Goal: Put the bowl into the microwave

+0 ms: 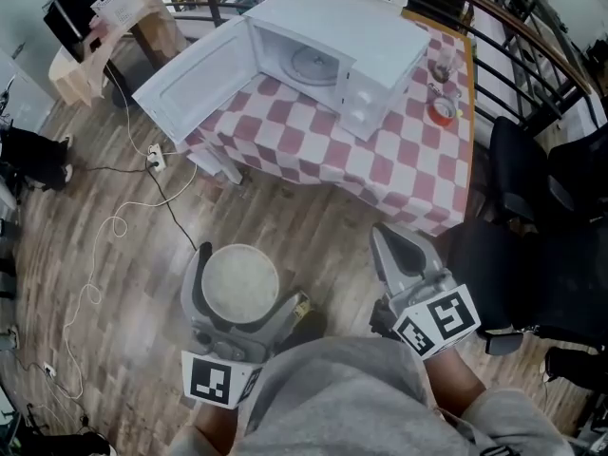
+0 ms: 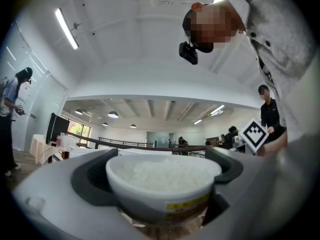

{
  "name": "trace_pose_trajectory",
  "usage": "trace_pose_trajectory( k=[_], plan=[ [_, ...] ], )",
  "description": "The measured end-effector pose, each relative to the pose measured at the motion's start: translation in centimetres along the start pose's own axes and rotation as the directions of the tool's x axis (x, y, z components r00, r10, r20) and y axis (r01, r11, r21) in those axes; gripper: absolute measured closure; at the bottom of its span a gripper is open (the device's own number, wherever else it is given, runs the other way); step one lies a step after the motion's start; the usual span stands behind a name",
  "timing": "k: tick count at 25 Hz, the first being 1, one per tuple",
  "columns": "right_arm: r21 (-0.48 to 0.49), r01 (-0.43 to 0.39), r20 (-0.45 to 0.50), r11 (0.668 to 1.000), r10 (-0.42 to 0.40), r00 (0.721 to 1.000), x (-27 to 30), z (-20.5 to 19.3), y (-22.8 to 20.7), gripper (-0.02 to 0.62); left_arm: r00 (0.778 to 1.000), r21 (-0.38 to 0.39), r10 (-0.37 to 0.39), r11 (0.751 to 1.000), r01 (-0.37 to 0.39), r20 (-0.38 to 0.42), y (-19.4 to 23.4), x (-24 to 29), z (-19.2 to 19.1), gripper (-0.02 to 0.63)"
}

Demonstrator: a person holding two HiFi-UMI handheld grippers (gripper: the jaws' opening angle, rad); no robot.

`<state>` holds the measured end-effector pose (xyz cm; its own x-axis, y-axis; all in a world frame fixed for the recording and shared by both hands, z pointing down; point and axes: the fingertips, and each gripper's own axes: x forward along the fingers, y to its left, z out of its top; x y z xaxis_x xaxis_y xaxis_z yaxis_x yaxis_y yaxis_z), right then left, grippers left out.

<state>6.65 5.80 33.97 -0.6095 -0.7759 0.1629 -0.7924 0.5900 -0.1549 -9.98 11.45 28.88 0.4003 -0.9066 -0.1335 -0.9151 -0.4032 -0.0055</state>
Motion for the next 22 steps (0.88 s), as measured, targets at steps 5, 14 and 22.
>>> trace_pose_trajectory(
  k=[5, 14, 22],
  plan=[
    [-0.003, 0.016, -0.005, 1.000, -0.016, 1.000, 2.1, 0.2, 0.3, 0.598, 1.000, -0.012, -0.014, 1.000, 0.014, -0.001, 1.9, 0.7, -0.3, 0.064],
    [-0.019, 0.031, 0.002, 0.999, -0.031, 1.000, 4.5, 0.9, 1.3, 0.598, 1.000, -0.022, -0.019, 1.000, 0.019, 0.015, 5.0, 0.9, -0.6, 0.064],
    [-0.037, 0.033, 0.003, 0.999, -0.033, 0.999, 5.1, 1.2, 2.3, 0.598, 1.000, -0.035, -0.005, 0.999, 0.006, 0.031, 6.3, 0.1, -0.6, 0.064]
  ],
)
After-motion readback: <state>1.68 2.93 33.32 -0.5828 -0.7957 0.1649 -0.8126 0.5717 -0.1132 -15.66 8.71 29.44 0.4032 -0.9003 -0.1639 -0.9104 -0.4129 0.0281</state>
